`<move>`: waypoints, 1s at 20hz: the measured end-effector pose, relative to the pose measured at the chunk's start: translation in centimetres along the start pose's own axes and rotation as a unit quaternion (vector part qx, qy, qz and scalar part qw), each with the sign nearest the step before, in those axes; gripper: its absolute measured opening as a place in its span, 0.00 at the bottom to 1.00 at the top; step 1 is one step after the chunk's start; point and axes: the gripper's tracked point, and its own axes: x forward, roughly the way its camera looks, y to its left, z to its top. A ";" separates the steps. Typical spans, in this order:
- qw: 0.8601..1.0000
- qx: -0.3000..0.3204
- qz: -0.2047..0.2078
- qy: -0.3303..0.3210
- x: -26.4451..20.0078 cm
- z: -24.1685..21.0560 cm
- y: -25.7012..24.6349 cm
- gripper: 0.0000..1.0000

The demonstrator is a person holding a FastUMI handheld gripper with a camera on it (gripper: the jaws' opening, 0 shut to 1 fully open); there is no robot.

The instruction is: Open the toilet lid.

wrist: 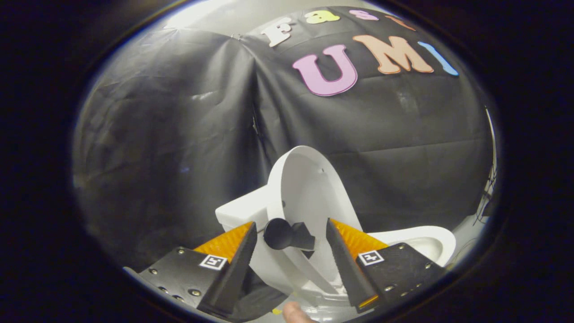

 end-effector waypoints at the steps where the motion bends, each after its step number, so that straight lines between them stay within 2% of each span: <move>1: 1.000 -0.001 -0.006 0.000 -0.4 0.3 -0.7 0.91; 8: 0.997 -0.046 -0.054 -0.018 -4.3 2.6 -5.2 0.92; 10: 0.996 -0.049 -0.066 -0.020 -5.4 3.0 -6.6 0.97; 11: 0.995 -0.053 -0.078 -0.022 -6.0 3.2 -7.7 1.00; 20: 0.977 -0.105 -0.182 -0.041 -13.1 4.5 -18.2 1.00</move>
